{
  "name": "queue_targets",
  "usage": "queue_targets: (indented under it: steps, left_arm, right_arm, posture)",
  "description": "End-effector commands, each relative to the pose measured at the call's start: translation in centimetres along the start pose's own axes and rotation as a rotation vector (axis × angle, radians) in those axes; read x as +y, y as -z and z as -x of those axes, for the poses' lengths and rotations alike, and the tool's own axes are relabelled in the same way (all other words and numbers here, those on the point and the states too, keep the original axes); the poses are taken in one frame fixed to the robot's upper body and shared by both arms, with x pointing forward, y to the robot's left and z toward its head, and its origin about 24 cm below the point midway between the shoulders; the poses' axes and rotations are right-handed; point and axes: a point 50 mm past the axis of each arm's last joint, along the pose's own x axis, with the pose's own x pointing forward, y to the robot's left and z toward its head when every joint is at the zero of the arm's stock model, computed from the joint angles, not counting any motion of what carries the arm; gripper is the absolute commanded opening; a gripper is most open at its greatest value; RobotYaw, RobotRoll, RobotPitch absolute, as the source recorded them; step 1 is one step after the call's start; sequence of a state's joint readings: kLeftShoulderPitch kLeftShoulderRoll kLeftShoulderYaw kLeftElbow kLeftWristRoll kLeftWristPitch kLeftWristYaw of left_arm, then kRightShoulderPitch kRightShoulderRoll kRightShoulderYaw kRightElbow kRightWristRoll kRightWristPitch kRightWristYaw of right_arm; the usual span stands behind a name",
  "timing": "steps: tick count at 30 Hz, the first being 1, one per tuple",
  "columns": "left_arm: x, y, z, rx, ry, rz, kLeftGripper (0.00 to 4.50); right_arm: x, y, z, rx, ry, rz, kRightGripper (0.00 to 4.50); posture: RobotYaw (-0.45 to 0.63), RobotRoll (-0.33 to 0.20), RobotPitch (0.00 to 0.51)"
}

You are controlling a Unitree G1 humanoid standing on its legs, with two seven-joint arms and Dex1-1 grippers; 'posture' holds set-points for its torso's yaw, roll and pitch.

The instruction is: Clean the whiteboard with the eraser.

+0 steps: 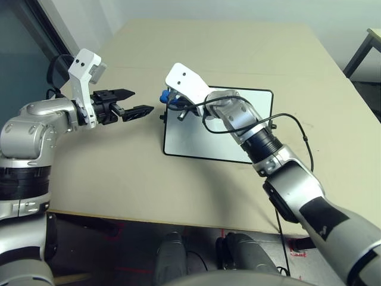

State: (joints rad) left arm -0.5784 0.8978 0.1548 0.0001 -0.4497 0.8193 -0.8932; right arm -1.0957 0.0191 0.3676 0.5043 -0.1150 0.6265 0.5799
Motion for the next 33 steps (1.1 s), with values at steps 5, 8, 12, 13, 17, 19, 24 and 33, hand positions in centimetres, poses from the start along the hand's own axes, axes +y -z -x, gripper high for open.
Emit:
queue_targets:
  steps: [5,8,12,13,17,19,24,33]
  left_arm:
    - [-0.1,-0.1,-0.1,-0.004,0.003,0.004,4.5]
    - [-0.1,-0.1,0.0,-0.006,0.002,0.004,4.5]
    - [-0.1,0.0,0.2,-0.007,-0.003,0.006,4.5]
    - [-0.1,0.0,0.2,-0.007,-0.004,0.007,4.5]
    - [-0.1,0.0,0.2,-0.005,-0.003,0.009,4.5]
    - [-0.1,0.0,0.2,-0.006,-0.002,0.01,4.5]
    - [-0.1,0.0,0.1,-0.007,0.0,0.009,4.5]
    - [-0.2,0.0,0.1,-0.007,0.001,0.01,4.5]
  right_arm:
    - [-1.8,-1.5,-0.2,-0.044,0.073,-0.006,0.12]
    - [-2.3,-2.4,-0.3,-0.074,0.093,-0.009,0.12]
    - [-2.2,-1.9,-0.4,-0.063,0.084,-0.015,0.12]
    - [-1.9,-1.5,-0.5,-0.055,0.072,-0.015,0.12]
    - [0.1,-0.3,-0.6,-0.023,0.002,-0.015,0.12]
    - [1.1,0.1,-0.6,-0.011,-0.029,-0.015,0.12]
    - [1.1,0.7,-0.5,0.006,-0.023,-0.021,0.12]
    - [-3.1,-3.0,-0.2,-0.119,0.131,-0.032,0.11]
  posture:
    - [0.02,0.0,0.04]
    - [0.02,0.0,0.04]
    - [0.03,0.0,0.04]
    - [0.03,0.0,0.04]
    - [0.02,0.0,0.043]
    - [0.02,0.0,0.043]
    - [0.02,0.0,0.045]
    - [0.02,0.0,0.043]
